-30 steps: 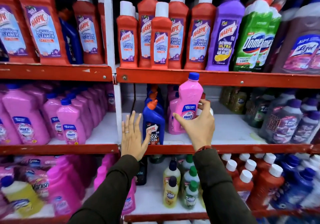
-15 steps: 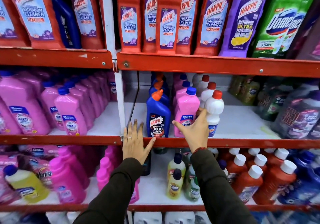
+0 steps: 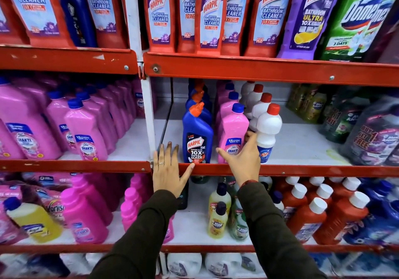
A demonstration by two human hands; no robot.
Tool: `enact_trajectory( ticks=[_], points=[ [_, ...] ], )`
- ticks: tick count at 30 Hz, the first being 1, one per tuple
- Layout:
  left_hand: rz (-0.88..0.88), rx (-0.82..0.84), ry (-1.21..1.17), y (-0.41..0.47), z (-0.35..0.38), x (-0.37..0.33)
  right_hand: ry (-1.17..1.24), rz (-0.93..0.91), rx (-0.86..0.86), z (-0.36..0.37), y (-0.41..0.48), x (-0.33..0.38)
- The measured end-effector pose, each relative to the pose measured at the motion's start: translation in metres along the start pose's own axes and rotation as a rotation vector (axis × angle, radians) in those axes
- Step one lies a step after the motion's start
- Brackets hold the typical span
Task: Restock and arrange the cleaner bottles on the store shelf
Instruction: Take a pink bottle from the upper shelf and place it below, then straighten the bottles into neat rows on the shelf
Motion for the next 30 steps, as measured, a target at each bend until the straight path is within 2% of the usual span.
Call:
enact_trajectory(
  ticks=[3, 5, 7, 9, 10, 12, 13, 15, 20, 30],
  points=[
    [-0.023, -0.005, -0.010, -0.002, -0.002, -0.001, 0.006, -0.002, 0.032, 0.004, -0.001, -0.001],
    [-0.051, -0.049, -0.100, -0.002, -0.010, -0.001, -0.012, -0.015, -0.003, 0.002, -0.006, 0.002],
    [-0.060, -0.101, -0.296, -0.002, -0.020, -0.003, -0.020, -0.094, -0.114, -0.006, -0.019, 0.011],
    [-0.071, -0.121, -0.603, -0.002, -0.025, -0.005, 0.058, -0.199, -0.144, -0.003, -0.036, 0.022],
    [-0.082, -0.108, -0.768, -0.001, -0.025, -0.007, 0.121, -0.225, -0.092, 0.005, -0.043, 0.024],
    [-0.105, -0.056, -1.031, 0.001, -0.025, -0.015, 0.257, -0.165, 0.114, 0.035, -0.053, 0.025],
    [-0.121, -0.027, -1.120, 0.003, -0.025, -0.020, 0.324, -0.100, 0.217, 0.051, -0.057, 0.024],
    [-0.146, 0.028, -1.227, 0.007, -0.023, -0.028, 0.439, 0.007, 0.319, 0.072, -0.062, 0.024],
    [-0.074, 0.087, -1.244, 0.009, -0.022, -0.039, 0.581, 0.122, 0.370, 0.088, -0.057, 0.018],
    [-0.082, 0.043, -1.186, 0.007, -0.019, -0.038, 0.550, 0.047, 0.424, 0.089, -0.052, 0.009]
  ],
)
Point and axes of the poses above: each hand's wrist, its own y-axis towards the middle knuckle, its own z-axis out of the palm, x = y × z, the point moved 10 cm from there along y, towards the middle knuckle, and after that the axes turned 2 degrees about x, right-handed, at the moved point
